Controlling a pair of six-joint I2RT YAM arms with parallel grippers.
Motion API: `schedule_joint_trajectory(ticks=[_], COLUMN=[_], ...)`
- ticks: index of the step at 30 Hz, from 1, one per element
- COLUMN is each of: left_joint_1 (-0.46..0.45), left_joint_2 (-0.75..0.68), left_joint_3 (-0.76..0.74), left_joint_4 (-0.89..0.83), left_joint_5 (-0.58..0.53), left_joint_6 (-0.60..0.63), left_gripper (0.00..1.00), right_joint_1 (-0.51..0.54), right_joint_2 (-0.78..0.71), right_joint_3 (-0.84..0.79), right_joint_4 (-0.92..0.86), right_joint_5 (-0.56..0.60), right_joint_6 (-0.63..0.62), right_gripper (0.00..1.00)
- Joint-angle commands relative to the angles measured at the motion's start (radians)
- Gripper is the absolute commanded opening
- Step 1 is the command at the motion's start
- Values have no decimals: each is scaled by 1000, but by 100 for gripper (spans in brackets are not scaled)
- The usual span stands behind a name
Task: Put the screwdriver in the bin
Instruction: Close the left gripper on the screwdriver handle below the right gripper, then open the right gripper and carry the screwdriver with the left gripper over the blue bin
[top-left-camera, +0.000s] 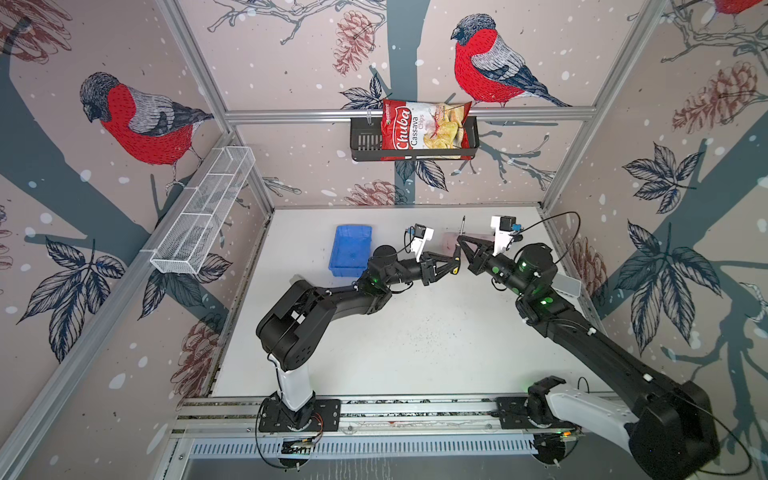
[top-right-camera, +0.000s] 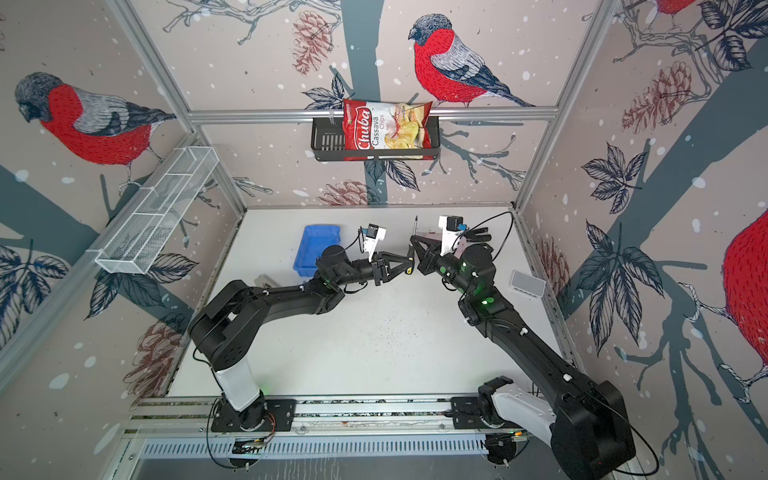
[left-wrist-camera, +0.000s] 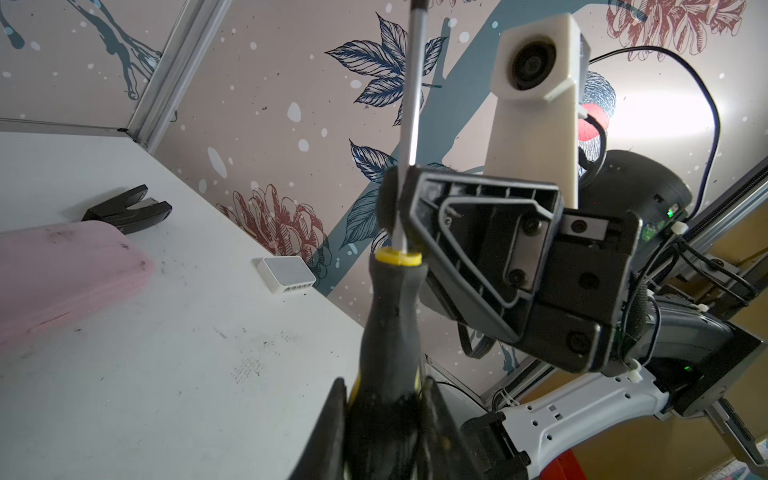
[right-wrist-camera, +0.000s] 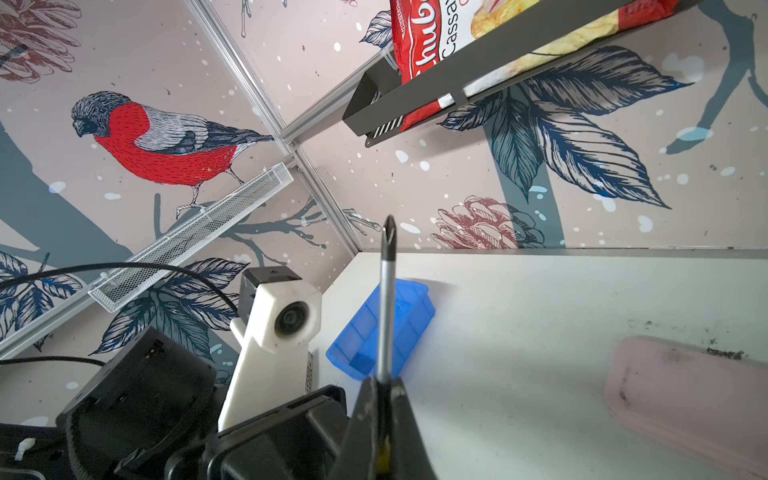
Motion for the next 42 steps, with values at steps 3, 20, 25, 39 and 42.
schedule_joint_trajectory(ticks=[3,20,25,39,42], left_joint_1=[0,4,5,40,60], left_joint_2=[-3,18,17,-46,-71], left_joint_3=[-4,3,-3,-64,-85], left_joint_4=[82,89,90,59,19], left_joint_5=[9,24,20,-54,-76], left_joint_6=[-22,-37,-37,2,31], left_gripper=[22,31,21,5,5], right_joint_1=[4,19,22,35,45], right_joint_2=[2,15,17,3,-4], right_joint_3=[9,4,9,16,12], right_joint_4=[25,50,44,29,34], right_joint_5=[6,28,24,51,52], right_joint_6=[-20,-14,-15,-29,-52], right_gripper=[0,0,0,87,99])
